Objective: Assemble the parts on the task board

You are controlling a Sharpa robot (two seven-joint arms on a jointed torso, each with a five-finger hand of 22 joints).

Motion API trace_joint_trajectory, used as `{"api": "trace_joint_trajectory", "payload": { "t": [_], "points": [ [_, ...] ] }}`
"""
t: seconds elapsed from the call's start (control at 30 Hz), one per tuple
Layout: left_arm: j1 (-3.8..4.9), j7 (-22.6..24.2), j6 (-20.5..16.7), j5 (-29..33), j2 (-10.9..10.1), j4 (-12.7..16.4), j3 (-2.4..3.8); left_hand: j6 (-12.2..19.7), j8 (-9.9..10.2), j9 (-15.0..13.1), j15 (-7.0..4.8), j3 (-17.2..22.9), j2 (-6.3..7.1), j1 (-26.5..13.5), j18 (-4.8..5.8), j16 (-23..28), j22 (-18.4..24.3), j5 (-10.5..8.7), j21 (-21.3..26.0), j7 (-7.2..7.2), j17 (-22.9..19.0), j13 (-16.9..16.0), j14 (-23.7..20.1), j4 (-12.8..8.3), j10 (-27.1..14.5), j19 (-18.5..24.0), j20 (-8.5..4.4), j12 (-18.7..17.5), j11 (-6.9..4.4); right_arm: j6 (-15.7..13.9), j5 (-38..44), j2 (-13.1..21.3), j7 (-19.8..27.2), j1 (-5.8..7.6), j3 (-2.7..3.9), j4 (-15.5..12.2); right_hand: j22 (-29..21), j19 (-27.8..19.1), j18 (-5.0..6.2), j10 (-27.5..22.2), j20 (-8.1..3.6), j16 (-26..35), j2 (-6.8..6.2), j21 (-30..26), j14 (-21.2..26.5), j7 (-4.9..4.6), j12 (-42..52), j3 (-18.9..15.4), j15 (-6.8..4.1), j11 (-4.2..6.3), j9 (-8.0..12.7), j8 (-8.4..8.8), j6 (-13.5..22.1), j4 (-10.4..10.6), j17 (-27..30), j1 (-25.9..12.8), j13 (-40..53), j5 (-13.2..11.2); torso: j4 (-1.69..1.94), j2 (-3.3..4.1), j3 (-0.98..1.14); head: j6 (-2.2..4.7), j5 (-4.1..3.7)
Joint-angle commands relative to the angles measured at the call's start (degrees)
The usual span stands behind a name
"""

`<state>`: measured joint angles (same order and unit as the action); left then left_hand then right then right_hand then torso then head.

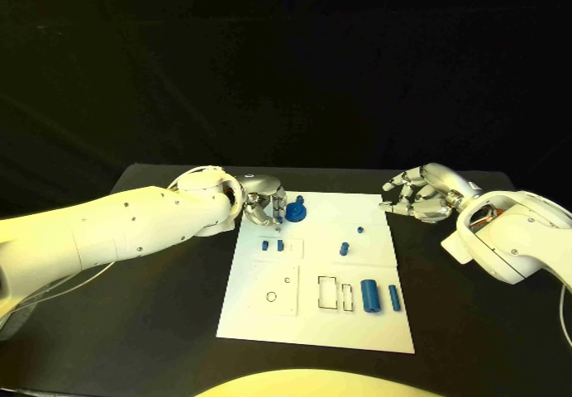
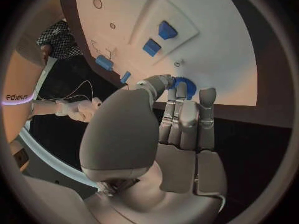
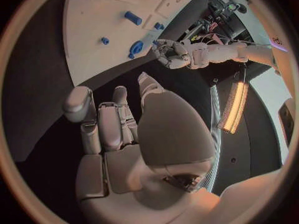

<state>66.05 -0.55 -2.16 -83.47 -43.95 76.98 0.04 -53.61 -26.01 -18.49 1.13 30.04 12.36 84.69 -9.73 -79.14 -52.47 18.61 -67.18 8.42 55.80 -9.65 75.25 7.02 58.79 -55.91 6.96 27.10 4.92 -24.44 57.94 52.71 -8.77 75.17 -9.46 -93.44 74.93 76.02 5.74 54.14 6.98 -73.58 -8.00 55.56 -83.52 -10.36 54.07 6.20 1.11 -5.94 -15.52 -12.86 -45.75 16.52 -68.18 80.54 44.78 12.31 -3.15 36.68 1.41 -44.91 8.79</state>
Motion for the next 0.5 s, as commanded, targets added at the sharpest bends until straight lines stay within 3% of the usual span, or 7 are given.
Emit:
{"api": "trace_joint_trajectory", "payload": {
  "t": [0.03, 0.5],
  "points": [
    [-0.02, -0.36, 1.63, 0.55, 0.41, -0.36, -0.07, -0.45, 0.27, -0.04, -0.04, -0.13, -0.17, -0.6, 0.79, -0.14, -0.06, -0.19, -0.29, 0.02, -0.02, 0.04, 0.41, -0.17, 0.38, -0.24, 0.05, -0.15, -0.07, 0.65, 0.21, 0.0, 0.16, -0.02, 0.01, -0.08, 0.62, -0.03, 0.71, 0.08, -0.17, 0.18, 0.22, -0.22, -0.14, -0.06, -0.23, 0.27, -0.27, 0.48, 0.07, -0.3, -0.28, 0.1, 0.04, -0.27, -0.05, -0.2, 0.03, 0.07, -0.01, -0.07, 0.04],
    [-0.31, -0.42, 3.08, -0.39, 1.43, -1.92, -0.66, -0.48, 0.35, -0.05, -0.04, -0.1, -0.17, -0.62, 0.75, -0.09, 0.1, -0.2, -0.18, 0.01, -0.19, 0.07, 0.35, -0.2, 0.43, -0.1, 0.06, -0.3, -0.07, 0.62, 0.21, -0.03, 0.21, -0.02, 0.01, -0.04, 0.62, -0.03, 0.71, 0.08, -0.17, 0.18, 0.22, -0.22, -0.14, -0.06, -0.23, 0.27, -0.27, 0.48, 0.07, -0.3, -0.28, 0.1, 0.04, -0.27, -0.05, -0.2, 0.03, 0.03, -0.01, -0.35, 0.02]
  ]
}}
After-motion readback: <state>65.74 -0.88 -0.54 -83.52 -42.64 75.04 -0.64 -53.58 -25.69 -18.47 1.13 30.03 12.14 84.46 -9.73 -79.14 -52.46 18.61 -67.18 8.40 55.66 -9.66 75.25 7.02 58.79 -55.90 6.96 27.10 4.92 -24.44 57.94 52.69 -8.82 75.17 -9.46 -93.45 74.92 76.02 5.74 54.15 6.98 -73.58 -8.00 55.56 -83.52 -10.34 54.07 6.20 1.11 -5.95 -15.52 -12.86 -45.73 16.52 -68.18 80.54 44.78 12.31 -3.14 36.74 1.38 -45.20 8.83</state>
